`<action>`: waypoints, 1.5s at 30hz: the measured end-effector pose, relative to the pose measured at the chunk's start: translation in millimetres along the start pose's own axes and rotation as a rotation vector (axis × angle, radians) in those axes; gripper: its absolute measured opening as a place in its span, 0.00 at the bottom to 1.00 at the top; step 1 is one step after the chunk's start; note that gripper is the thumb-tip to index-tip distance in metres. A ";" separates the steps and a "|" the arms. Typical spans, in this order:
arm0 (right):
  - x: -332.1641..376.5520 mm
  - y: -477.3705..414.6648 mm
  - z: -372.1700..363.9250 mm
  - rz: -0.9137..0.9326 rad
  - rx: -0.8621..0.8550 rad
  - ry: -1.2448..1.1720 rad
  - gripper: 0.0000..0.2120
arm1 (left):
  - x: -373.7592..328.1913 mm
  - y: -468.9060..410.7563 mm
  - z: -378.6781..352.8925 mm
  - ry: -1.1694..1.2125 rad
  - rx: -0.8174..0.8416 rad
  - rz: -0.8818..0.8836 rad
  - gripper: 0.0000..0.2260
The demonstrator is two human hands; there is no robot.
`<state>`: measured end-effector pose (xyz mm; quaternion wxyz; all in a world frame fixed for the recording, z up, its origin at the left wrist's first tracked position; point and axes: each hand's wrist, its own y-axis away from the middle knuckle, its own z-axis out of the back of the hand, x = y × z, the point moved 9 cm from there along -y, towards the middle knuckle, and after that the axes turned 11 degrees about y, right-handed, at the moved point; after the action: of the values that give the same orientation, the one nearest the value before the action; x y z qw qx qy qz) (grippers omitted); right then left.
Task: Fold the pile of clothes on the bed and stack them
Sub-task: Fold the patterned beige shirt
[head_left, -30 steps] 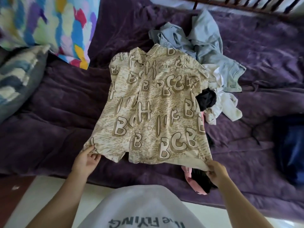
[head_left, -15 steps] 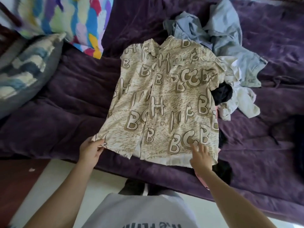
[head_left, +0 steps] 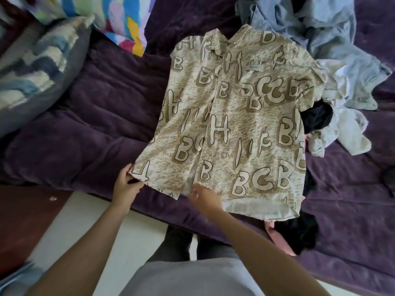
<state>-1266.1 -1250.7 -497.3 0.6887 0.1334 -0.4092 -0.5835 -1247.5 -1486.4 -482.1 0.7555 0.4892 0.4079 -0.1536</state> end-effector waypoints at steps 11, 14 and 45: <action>21.0 -4.3 3.2 -0.314 0.015 -1.211 0.04 | -3.8 3.2 -6.5 0.020 0.008 -0.014 0.24; -17.8 7.2 9.7 -0.330 -0.070 -1.177 0.05 | -11.0 0.9 -11.6 -0.106 -0.008 -0.104 0.21; -239.6 79.7 72.1 -0.671 -0.259 0.440 0.18 | -23.4 18.0 -44.6 -1.164 0.175 -0.889 0.30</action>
<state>-1258.8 -988.2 -497.0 0.5427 0.2929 -0.1097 -0.7795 -1271.5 -1443.2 -461.6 0.6744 0.1753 0.0869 -0.7120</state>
